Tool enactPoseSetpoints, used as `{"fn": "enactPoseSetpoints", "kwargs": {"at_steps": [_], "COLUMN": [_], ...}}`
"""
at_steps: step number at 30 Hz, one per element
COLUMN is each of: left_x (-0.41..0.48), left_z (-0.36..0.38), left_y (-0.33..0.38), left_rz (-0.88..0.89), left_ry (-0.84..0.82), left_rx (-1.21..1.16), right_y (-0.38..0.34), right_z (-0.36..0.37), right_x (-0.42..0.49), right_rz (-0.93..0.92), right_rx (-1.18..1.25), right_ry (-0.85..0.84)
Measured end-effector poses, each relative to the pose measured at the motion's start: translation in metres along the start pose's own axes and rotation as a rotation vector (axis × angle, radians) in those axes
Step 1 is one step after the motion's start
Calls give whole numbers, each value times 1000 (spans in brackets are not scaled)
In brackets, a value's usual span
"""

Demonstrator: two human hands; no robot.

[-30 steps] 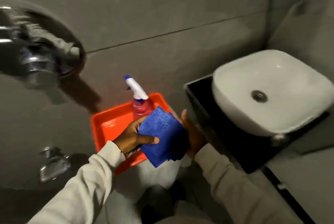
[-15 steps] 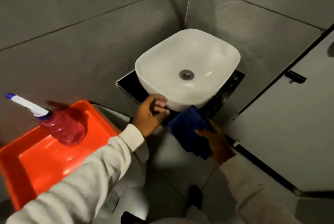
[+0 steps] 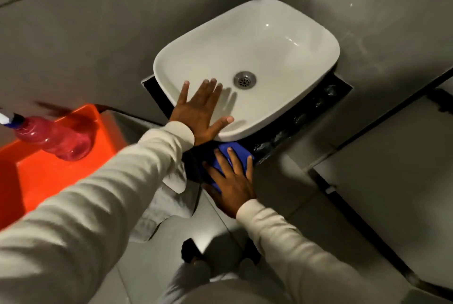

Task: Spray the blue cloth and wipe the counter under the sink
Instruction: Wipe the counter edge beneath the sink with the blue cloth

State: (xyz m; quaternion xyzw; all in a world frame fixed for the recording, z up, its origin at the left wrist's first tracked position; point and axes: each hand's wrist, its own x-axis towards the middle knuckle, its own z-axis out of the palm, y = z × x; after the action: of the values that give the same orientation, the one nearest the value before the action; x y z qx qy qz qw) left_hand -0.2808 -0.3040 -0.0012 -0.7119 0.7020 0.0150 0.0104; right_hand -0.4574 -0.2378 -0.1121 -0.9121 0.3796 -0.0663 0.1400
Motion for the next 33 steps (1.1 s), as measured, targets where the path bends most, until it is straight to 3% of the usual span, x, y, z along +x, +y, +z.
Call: {"fn": "enactPoseSetpoints", "kwargs": {"at_steps": [5, 11, 16, 20, 22, 27, 31, 33], "left_x": [11, 19, 21, 20, 21, 20, 15, 16], "left_z": [0, 2, 2, 4, 4, 0, 0, 0], "left_y": [-13, -29, -31, -33, -32, -30, 11, 30], "left_rz": [3, -9, 5, 12, 25, 14, 61, 77], "left_ry": [-26, 19, 38, 33, 34, -14, -66, -72], "left_rx": [-25, -45, -41, -61, -54, -43, -80, -129], "right_y": [44, 23, 61, 47, 19, 55, 46, 24], "right_z": [-3, 7, 3, 5, 15, 9, 11, 19], "right_x": [3, -2, -2, 3, 0, 0, 2, 3], "right_rz": [-109, 159, -106, 151, 184, -49, 238, 268], "right_rx": [-34, 96, -19, 79, 96, -1, 121, 98], "right_ry": [58, 132, 178, 295, 303, 277, 417, 424]}}
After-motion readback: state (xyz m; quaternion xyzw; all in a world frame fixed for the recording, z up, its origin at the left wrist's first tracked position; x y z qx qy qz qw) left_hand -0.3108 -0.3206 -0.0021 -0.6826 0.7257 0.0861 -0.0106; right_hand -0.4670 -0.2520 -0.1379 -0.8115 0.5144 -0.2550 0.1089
